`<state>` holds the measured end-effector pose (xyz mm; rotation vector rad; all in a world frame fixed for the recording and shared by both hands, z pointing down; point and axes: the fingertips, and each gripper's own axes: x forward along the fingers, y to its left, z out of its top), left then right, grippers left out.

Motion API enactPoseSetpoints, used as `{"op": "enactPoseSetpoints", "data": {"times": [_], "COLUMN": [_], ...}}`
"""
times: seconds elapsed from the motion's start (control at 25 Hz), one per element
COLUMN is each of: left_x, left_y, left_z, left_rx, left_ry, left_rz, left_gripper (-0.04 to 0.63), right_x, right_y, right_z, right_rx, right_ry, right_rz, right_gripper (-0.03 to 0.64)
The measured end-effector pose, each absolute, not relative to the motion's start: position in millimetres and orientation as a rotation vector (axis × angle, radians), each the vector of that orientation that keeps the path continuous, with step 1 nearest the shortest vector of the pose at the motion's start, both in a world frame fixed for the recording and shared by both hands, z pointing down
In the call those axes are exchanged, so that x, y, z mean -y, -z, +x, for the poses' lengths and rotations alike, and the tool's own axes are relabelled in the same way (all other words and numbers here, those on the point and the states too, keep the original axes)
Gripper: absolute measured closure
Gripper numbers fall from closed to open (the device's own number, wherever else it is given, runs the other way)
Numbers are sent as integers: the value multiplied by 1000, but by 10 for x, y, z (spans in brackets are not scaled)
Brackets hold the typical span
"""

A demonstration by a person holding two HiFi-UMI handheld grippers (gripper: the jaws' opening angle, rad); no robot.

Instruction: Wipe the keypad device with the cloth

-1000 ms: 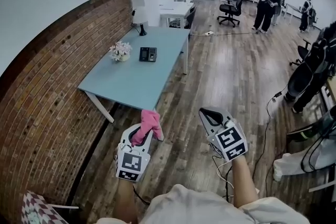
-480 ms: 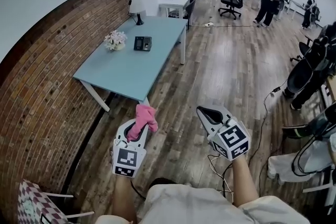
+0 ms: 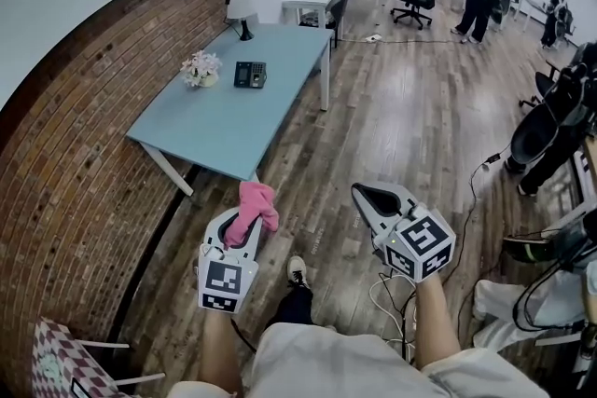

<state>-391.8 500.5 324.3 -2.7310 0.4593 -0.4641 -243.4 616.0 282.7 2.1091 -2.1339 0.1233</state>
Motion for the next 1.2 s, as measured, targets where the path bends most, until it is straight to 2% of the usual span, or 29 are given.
{"op": "enactPoseSetpoints", "data": {"times": [0.32, 1.2], "left_x": [-4475, -2028], "left_y": [-3148, -3214], "left_z": [-3520, -2088], "left_rx": [-481, -528], "left_ry": [426, 474], "left_rz": [-2717, -2753], "left_gripper": [462, 463], "right_x": [-5683, -3266], "right_y": [-2830, -2776], "right_z": [-2083, -613], "right_rx": [2147, 2206], "right_ry": [-103, -171], "right_rz": [2092, 2098], "right_gripper": [604, 607]}}
